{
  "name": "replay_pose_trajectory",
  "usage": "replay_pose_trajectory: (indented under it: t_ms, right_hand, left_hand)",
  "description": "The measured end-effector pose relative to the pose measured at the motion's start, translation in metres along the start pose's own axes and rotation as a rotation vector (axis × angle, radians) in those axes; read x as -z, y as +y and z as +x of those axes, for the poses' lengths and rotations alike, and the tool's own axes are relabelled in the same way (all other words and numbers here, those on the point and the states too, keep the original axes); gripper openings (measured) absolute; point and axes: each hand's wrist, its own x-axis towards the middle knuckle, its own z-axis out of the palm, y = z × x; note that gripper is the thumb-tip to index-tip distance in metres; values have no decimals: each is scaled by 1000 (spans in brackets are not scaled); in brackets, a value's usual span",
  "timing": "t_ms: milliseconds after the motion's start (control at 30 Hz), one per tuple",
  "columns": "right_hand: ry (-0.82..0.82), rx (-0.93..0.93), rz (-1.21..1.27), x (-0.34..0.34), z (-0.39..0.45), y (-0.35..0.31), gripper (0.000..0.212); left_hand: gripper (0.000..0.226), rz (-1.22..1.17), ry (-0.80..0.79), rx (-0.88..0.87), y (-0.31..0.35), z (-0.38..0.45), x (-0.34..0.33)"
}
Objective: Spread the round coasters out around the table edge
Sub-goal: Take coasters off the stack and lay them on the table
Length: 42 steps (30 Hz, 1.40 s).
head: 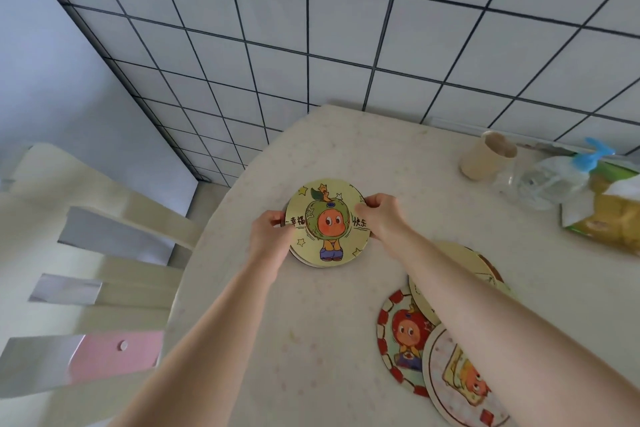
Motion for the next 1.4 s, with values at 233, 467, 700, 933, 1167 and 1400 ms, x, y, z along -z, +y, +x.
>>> replay_pose_trajectory:
  t_ms: [233,467,700,933,1167,1400]
  right_hand:
    - [-4,-27,-26,-8,14,8,7]
    - [10,-8,-15,-5,-1,11,12]
    - [-75,0,-17,-2,-64,45,17]
    - [-182,4,-160,-24,-129,106,21]
    - [-195,84,-340,-46,-149,132,30]
    - [-172,115,-301,-1,-152,148,33]
  left_hand:
    - [18,79,79,-21,-8,2,-1]
    - [10,33,81,-60,-5,-14,0]
    - [8,-32,-16,-11,-43,-69,35]
    - [10,-45,-6,117,-114,-124,74]
    - [14,-74,74,191,-151,-145,93]
    - [19,170,108,36,-139,-168,60]
